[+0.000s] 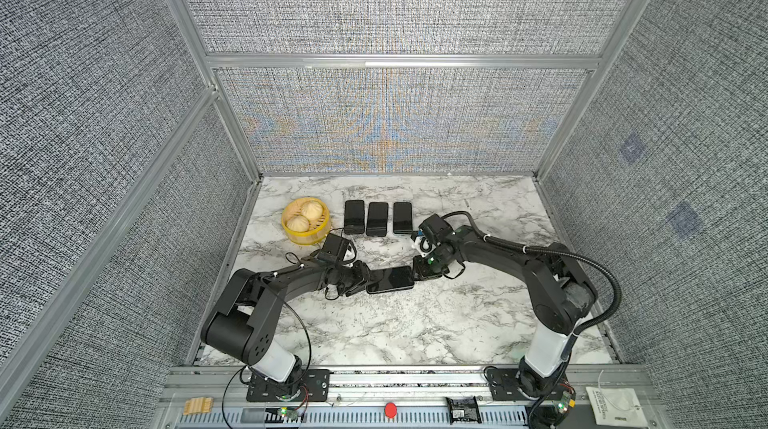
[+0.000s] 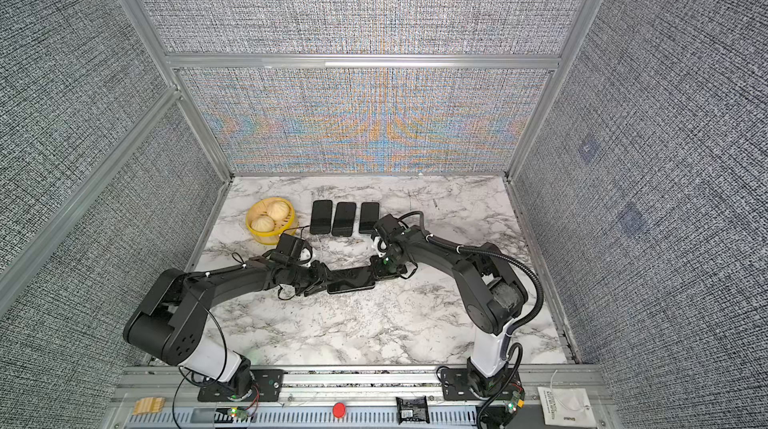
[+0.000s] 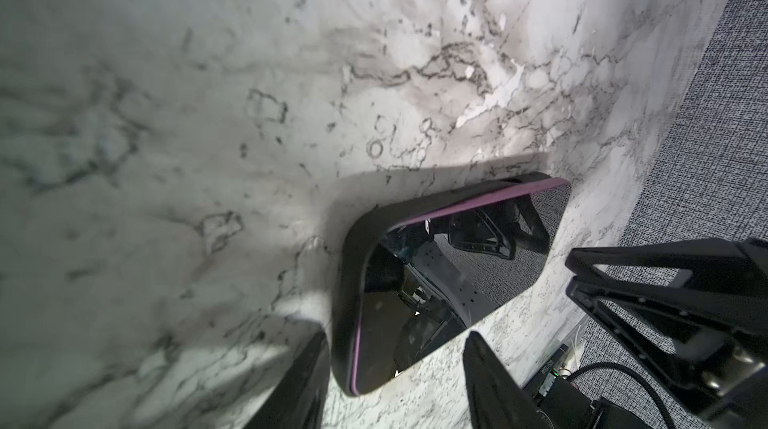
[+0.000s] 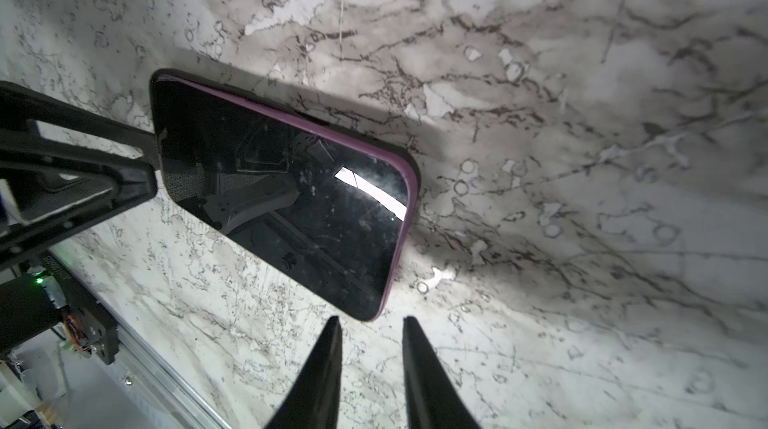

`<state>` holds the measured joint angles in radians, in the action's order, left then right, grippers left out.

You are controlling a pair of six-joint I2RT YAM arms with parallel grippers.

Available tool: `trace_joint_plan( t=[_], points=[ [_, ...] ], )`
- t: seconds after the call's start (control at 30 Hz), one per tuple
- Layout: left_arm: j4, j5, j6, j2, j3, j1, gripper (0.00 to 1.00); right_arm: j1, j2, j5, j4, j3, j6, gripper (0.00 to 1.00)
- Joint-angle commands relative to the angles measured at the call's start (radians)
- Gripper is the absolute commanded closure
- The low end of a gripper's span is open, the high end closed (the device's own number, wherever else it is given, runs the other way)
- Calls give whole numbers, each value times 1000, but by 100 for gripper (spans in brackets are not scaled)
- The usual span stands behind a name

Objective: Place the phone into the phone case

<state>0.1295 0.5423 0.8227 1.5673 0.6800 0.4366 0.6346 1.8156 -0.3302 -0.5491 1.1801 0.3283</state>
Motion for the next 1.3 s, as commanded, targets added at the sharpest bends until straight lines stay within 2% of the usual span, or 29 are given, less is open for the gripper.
trace_joint_plan(
  t=[0.0,0.13,0.5,0.93,1.27],
  points=[
    [-1,5,-8,6,0,2,52,9,3,21,25,-10,15,73],
    [11,-2,-14,16,10,3,56,14,12,16,34,-10,19,75],
    [18,-1,-20,48,33,9,56,15,40,8,30,2,15,78],
    [15,5,-19,69,50,15,59,16,53,-20,39,9,16,86],
    [6,7,-16,76,48,20,60,16,68,-43,64,-3,28,87]
  ],
)
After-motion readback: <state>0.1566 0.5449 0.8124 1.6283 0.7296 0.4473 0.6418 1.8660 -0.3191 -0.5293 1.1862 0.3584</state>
